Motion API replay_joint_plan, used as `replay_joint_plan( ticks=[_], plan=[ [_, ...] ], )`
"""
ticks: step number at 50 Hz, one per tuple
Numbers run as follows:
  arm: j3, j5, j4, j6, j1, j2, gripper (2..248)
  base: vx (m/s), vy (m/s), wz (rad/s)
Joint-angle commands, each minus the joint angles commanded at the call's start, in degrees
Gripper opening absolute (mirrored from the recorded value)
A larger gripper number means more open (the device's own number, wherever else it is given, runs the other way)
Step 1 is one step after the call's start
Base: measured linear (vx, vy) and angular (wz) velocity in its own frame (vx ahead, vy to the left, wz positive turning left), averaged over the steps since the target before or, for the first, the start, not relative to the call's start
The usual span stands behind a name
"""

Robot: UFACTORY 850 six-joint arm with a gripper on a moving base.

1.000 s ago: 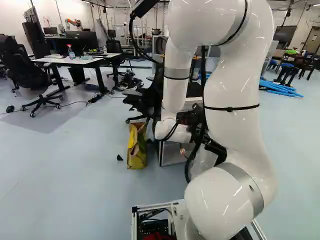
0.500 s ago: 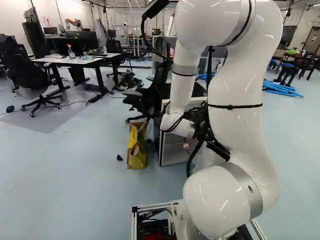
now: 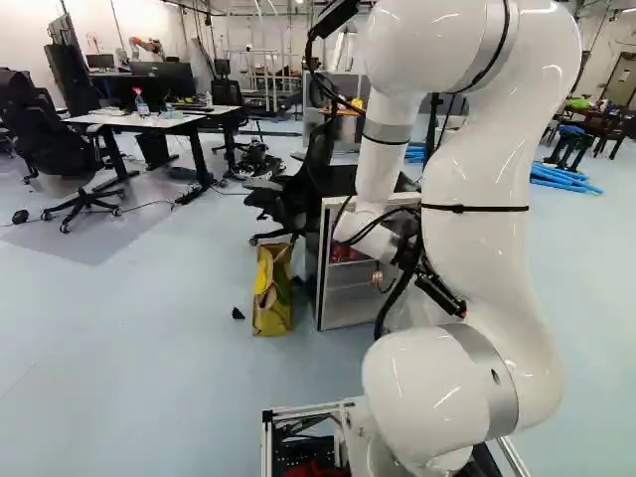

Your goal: Grab a drink from the fridge

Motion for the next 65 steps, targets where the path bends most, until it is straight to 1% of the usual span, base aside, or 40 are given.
replay_joint_plan(
  ticks=[23, 39, 65],
  plan=[
    [-5.18, -1.07, -0.05, 0.0, -6.08, -1.4, 247, 0.0, 0.0, 0.0],
    [-9.09, -2.86, -1.26, 0.0, -9.77, -2.75, 247, 0.0, 0.0, 0.0],
    [-15.05, -5.62, -3.37, 0.0, -14.54, -5.2, 247, 0.0, 0.0, 0.0]
  ],
)
